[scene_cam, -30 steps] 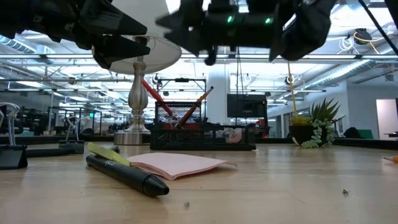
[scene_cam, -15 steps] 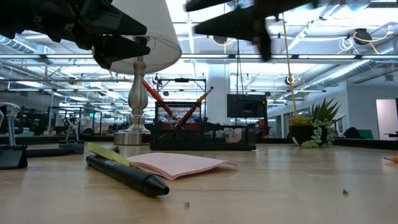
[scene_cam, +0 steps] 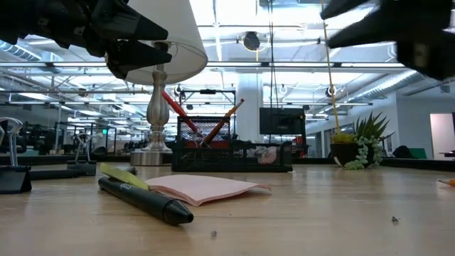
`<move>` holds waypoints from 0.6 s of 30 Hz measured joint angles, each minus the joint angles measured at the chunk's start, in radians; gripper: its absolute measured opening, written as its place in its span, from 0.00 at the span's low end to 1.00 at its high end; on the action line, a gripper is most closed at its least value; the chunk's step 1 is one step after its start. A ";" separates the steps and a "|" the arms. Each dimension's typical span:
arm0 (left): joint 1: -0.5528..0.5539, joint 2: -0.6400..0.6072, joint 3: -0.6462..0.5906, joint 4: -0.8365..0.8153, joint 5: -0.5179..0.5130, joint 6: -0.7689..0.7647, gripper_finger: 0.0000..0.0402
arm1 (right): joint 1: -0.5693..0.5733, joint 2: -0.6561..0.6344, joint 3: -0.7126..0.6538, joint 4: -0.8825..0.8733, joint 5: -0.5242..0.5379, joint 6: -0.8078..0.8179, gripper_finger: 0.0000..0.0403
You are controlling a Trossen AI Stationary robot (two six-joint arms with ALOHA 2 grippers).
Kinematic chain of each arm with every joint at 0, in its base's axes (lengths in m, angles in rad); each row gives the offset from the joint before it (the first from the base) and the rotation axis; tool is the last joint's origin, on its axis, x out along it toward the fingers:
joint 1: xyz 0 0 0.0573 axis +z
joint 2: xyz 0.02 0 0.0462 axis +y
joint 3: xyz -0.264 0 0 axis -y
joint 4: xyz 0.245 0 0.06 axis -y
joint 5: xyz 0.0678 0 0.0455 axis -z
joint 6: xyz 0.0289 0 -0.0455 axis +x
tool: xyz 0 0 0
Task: Pick and place office supplies into organizer
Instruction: Put the yellow pencil into the top left compartment of the desk organizer
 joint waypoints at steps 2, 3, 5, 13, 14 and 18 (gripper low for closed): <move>0.000 0.000 0.000 0.000 0.000 0.000 0.64 | 0.019 0.001 0.000 -0.031 -0.003 0.059 0.23; 0.000 0.000 0.000 0.000 0.000 0.000 0.64 | 0.026 0.000 0.000 -0.060 -0.016 0.095 0.22; 0.000 0.000 0.000 0.000 0.000 0.000 0.64 | 0.037 -0.001 0.000 -0.133 -0.086 0.202 0.21; 0.000 0.000 0.000 0.000 0.000 0.000 0.64 | 0.082 0.001 0.000 -0.408 -0.477 0.594 0.17; 0.000 0.000 0.000 0.000 0.000 0.000 0.64 | 0.087 0.000 0.000 -0.421 -0.516 0.623 0.17; 0.000 0.000 0.000 0.000 0.000 0.000 0.64 | 0.095 -0.001 0.000 -0.403 -0.631 0.670 0.14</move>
